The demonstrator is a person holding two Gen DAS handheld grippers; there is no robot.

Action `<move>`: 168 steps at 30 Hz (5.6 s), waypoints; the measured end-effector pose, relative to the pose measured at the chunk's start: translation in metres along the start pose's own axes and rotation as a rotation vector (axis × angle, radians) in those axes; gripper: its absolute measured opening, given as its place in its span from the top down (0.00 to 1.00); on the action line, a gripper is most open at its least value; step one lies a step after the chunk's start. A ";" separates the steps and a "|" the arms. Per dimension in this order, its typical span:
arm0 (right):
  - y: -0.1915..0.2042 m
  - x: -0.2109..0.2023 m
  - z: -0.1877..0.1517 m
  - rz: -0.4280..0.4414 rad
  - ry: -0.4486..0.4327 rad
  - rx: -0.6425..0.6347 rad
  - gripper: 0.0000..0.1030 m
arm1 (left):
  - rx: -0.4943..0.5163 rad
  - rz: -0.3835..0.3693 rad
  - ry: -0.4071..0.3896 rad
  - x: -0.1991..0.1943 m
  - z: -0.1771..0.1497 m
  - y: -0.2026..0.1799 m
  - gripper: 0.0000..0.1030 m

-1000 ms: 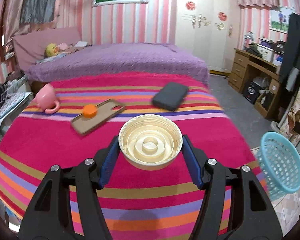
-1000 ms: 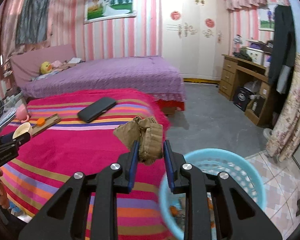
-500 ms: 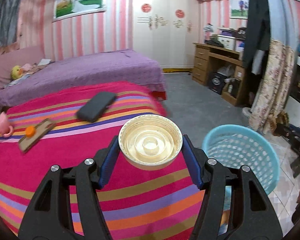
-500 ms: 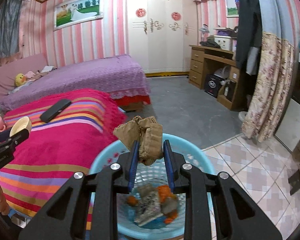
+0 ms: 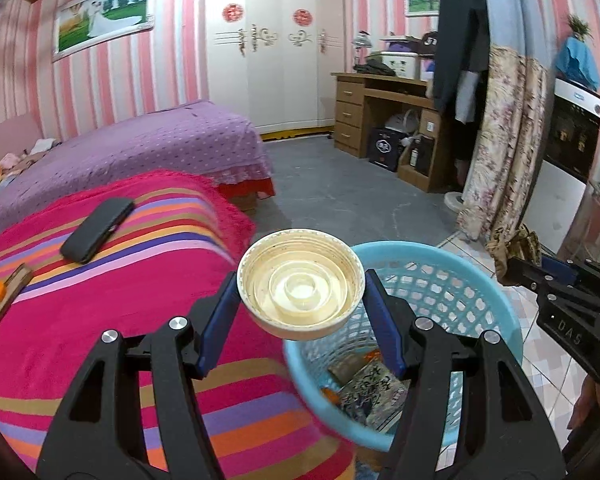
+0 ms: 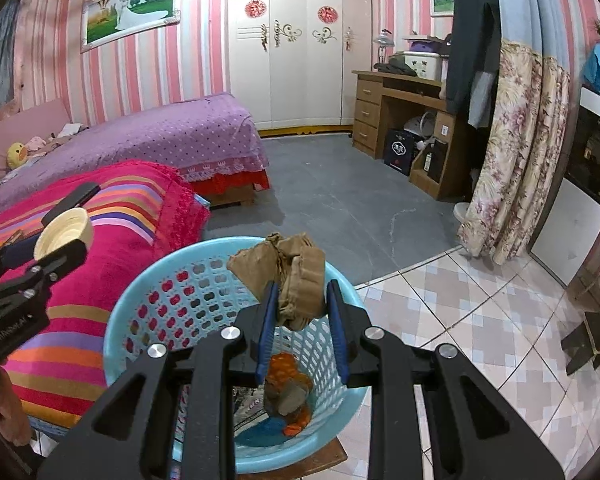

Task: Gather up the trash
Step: 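Open both tools to drop the white bowl and brown item into the basket, then move both empty tools back over the items on the bed, then grasp the tangerine on the beige phone case with the left tool, then carry the tangerine with the left tool over the blue basket, then open the left tool to drop the tangerine into the basket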

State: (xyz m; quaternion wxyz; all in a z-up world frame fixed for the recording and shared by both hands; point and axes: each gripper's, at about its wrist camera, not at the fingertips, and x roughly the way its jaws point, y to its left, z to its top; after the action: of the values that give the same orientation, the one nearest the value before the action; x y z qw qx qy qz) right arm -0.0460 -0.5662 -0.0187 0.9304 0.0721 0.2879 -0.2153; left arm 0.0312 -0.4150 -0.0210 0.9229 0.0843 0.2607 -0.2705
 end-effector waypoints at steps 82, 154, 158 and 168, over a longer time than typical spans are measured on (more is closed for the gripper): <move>0.130 0.003 0.008 0.077 -0.058 0.004 0.05 | -0.197 0.218 -0.004 -0.064 -0.029 0.230 0.06; 0.015 0.016 0.016 -0.066 0.016 0.084 0.05 | -0.005 -0.090 0.112 0.009 -0.003 0.038 0.63; -0.011 0.014 0.006 -0.099 0.030 0.095 0.05 | 0.004 -0.121 0.143 0.027 -0.005 0.008 0.63; -0.027 0.012 -0.005 -0.097 0.037 0.101 0.05 | 0.039 -0.125 0.198 0.044 -0.001 -0.012 0.18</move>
State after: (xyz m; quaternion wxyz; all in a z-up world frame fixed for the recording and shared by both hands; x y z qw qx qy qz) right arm -0.0512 -0.5931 -0.0296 0.9086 0.1091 0.2969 -0.2729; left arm 0.0555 -0.4447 -0.0455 0.8722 0.1124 0.3500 -0.3228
